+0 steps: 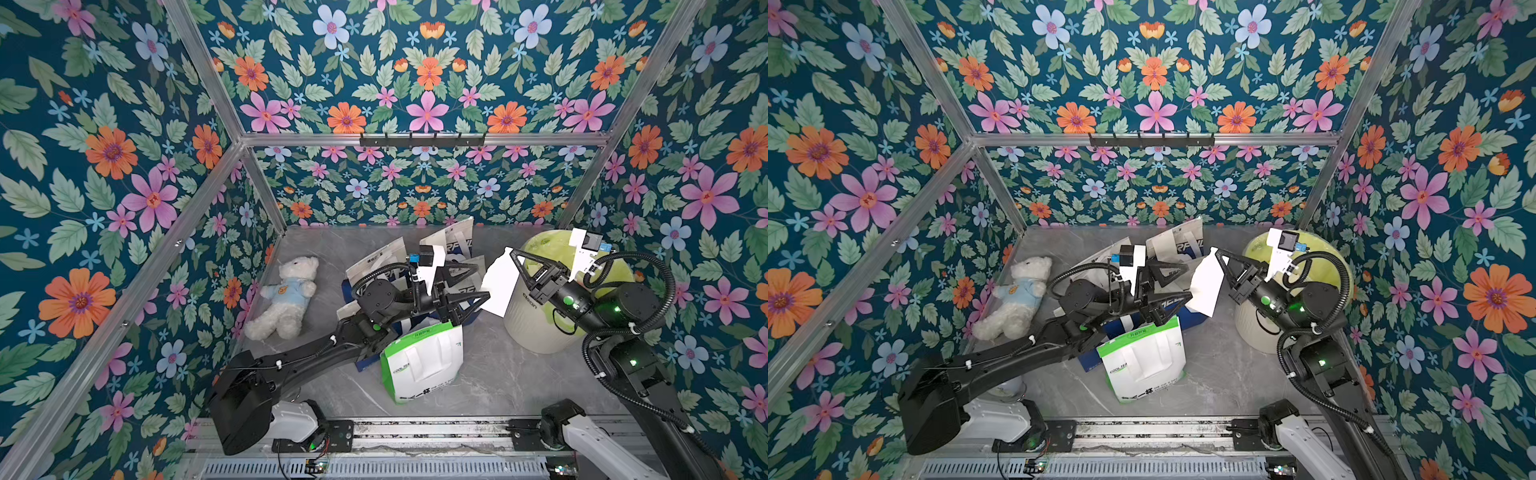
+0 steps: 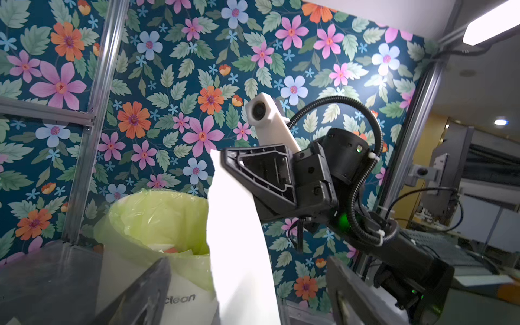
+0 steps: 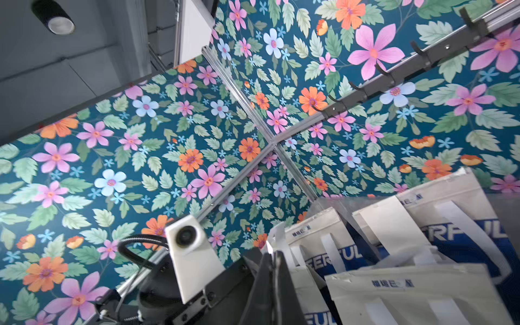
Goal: Shred takeout receipts and throw away
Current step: Adjust the takeout receipt.
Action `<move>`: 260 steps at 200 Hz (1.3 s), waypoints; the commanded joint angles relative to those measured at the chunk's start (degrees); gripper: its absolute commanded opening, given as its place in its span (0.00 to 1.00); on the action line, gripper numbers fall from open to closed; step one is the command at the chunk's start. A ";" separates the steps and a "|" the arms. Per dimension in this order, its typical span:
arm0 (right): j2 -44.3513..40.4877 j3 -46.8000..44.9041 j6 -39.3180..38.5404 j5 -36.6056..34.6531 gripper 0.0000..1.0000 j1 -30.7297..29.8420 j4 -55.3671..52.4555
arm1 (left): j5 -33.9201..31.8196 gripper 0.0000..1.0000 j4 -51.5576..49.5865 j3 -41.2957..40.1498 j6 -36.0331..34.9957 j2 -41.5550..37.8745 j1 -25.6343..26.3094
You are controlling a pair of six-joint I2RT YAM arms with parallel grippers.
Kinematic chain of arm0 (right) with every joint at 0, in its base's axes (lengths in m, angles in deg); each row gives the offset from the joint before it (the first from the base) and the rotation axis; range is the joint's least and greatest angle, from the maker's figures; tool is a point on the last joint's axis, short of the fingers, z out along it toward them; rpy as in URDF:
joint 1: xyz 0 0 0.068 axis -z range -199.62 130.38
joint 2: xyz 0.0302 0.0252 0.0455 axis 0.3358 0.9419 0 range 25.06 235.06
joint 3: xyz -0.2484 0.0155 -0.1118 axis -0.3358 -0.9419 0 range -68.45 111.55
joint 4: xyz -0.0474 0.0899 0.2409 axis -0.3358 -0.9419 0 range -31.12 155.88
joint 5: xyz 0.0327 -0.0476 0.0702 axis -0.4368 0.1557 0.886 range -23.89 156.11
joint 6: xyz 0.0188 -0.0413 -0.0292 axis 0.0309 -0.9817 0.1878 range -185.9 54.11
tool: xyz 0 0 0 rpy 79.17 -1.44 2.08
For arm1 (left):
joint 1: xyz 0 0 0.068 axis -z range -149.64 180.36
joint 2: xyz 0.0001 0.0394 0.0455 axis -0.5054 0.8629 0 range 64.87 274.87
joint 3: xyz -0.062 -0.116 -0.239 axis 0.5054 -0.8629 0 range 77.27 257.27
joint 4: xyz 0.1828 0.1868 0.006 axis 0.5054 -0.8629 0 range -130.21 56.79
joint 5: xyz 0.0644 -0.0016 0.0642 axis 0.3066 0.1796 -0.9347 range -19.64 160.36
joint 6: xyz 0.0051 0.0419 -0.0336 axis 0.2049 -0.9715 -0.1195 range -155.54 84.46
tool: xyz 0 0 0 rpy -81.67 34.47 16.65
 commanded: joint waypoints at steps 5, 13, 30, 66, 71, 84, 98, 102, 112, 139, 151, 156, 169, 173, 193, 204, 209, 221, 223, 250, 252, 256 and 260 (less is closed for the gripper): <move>0.27 -0.32 3.95 1.26 0.00 0.00 10.11 | -4.96 0.86 17.77 -0.06 13.32 4.21 0.05; 0.45 -0.04 3.91 1.26 0.00 0.03 10.05 | -5.74 0.82 21.17 0.04 15.71 6.07 0.18; 0.53 0.42 3.61 1.33 0.00 -0.02 9.86 | -6.45 0.73 25.30 0.79 18.79 9.07 0.47; 0.86 1.78 2.28 1.43 0.00 -0.05 8.36 | -5.70 0.56 26.19 2.94 18.93 11.54 1.89; 0.88 1.78 2.21 1.52 0.00 0.00 8.35 | -5.68 0.53 26.14 3.10 18.69 11.49 1.98; 0.97 1.74 2.08 1.52 0.00 -0.02 8.11 | -5.70 0.44 26.04 3.39 18.40 11.39 2.12; 0.89 1.35 2.08 1.61 0.00 -0.04 8.20 | -5.24 0.31 25.39 4.17 18.05 11.33 2.38; 0.93 1.22 2.10 1.61 0.00 0.02 8.34 | -4.96 0.28 25.02 4.46 17.95 11.38 2.52; 0.89 0.96 2.19 1.61 0.00 0.02 8.64 | -3.90 0.20 23.90 5.43 17.54 11.54 2.73; 1.14 2.70 0.26 2.63 0.03 -0.02 2.82 | -0.76 0.00 20.44 7.22 15.25 10.82 3.09; 1.86 7.16 -4.92 4.75 0.31 0.01 -7.80 | 0.72 0.00 15.38 7.09 11.89 8.66 3.09; 2.16 9.09 -7.44 5.76 0.47 -0.01 -12.39 | 1.54 0.00 11.76 7.15 9.57 7.32 3.09; 2.57 13.97 -14.51 7.86 0.73 0.08 -23.86 | 3.81 0.00 -3.35 8.13 1.62 3.01 3.04; 2.61 15.36 -16.56 8.28 0.77 0.03 -27.01 | 4.19 0.00 -8.43 8.60 -1.15 1.62 3.09; 2.22 21.16 -25.69 8.14 0.87 0.01 -40.14 | 5.36 0.00 -32.13 11.37 -15.45 -4.50 3.09; 2.53 23.82 -29.57 9.59 0.88 0.08 -45.51 | 6.06 0.00 -42.50 13.03 -21.79 -6.94 2.97; 2.88 24.92 -30.98 10.83 0.88 0.00 -47.69 | 6.68 0.00 -46.95 13.90 -24.25 -7.72 3.00; 4.06 27.22 -33.91 16.11 0.88 -0.03 -52.43 | 9.71 0.00 -55.80 16.86 -28.75 -8.52 3.00; 4.30 27.70 -34.41 17.01 0.88 -0.05 -53.14 | 10.24 0.00 -57.37 17.40 -29.45 -8.56 3.00; 7.10 30.98 -37.62 21.95 0.88 0.02 -60.67 | 16.86 0.00 -72.04 23.73 -35.36 -7.41 3.01; 7.19 30.99 -37.75 22.10 0.88 0.03 -60.78 | 17.30 0.00 -72.50 23.95 -35.48 -7.32 3.01; 7.30 30.83 -37.89 22.34 0.88 -0.01 -61.15 | 18.07 0.00 -73.30 24.47 -35.60 -7.21 2.96; 7.46 30.72 -38.03 22.54 0.88 0.00 -61.43 | 18.90 0.00 -73.76 24.80 -35.61 -7.09 3.00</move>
